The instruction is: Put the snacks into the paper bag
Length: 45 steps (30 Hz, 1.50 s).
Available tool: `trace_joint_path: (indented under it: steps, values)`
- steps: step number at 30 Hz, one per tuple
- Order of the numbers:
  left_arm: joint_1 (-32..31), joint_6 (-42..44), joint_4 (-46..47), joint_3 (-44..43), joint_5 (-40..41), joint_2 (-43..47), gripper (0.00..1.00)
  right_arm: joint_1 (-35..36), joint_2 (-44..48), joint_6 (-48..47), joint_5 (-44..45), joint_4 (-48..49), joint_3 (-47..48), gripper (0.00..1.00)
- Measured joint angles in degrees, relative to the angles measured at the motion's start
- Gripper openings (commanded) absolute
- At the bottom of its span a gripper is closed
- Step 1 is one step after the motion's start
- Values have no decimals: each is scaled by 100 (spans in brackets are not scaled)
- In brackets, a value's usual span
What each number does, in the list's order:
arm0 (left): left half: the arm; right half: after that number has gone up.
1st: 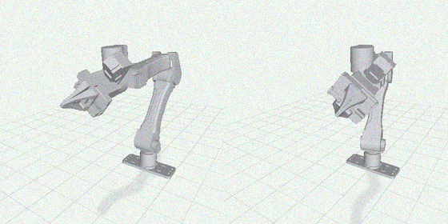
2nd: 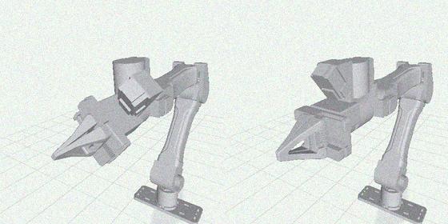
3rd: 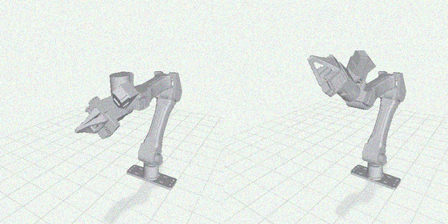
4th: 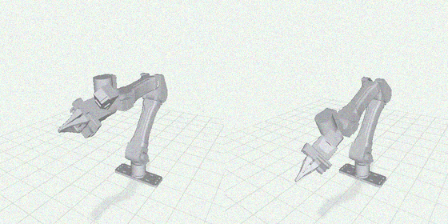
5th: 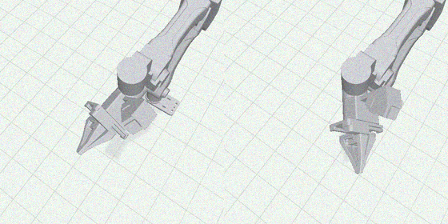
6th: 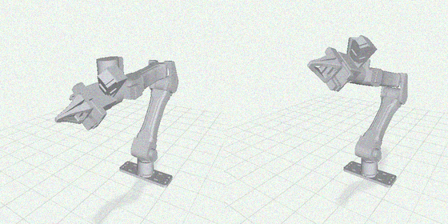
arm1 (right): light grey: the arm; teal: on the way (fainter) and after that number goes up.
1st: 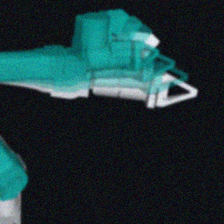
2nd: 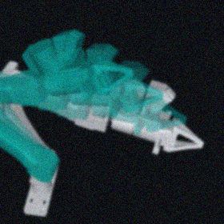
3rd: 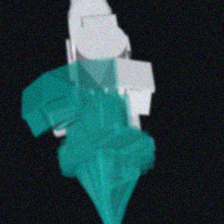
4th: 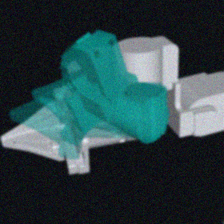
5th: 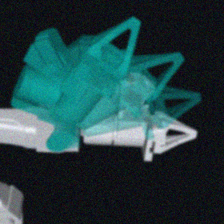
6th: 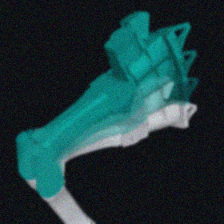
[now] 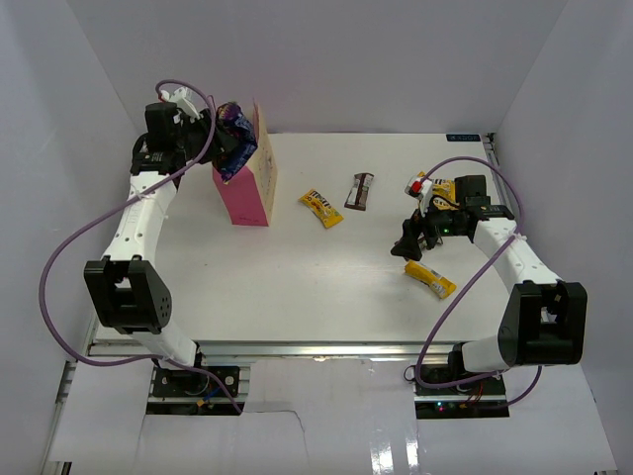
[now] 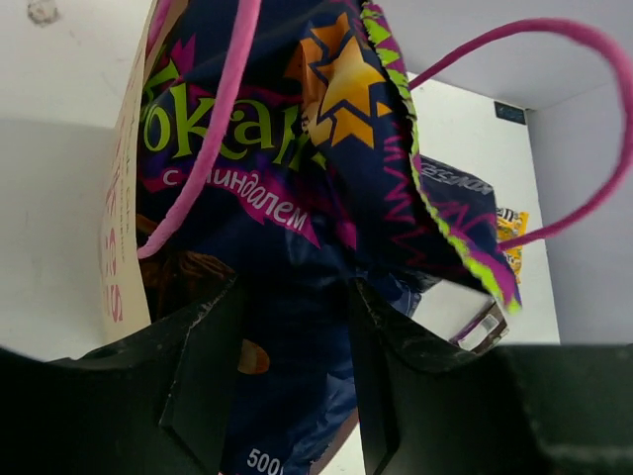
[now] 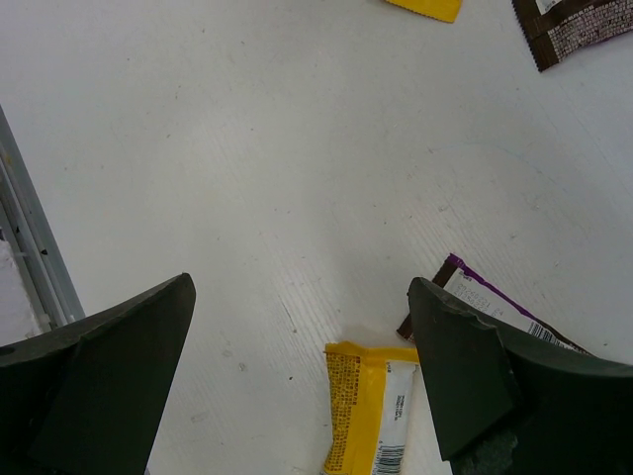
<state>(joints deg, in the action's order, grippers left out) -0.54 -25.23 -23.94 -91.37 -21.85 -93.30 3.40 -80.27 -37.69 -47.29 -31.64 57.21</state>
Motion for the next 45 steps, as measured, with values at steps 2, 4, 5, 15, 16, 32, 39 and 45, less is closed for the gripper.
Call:
trace_joint_path:
  steps: [2,4,5,15,16,32,39,45]
  values:
    - [-7,26,-66,79,81,-44,55,2,2,2,2,2,0,94]
    - [-13,68,-90,168,186,-44,55,7,4,4,0,2,0,94]
    - [-20,90,-98,190,240,-44,55,7,7,9,2,0,0,94]
    - [-125,387,-660,-98,638,-190,59,7,7,81,0,2,0,94]
    - [-160,402,-695,-212,645,-258,59,7,9,90,0,2,0,94]
    - [-297,726,-629,448,656,1482,86,1311,-474,1174,1537,238,549,100]
    - [-302,413,-433,2566,973,4385,98,2662,-2380,2817,3169,1121,2225,98]
    - [-302,-297,-761,3967,1104,5851,98,2833,-4332,3550,3842,1432,4085,100]
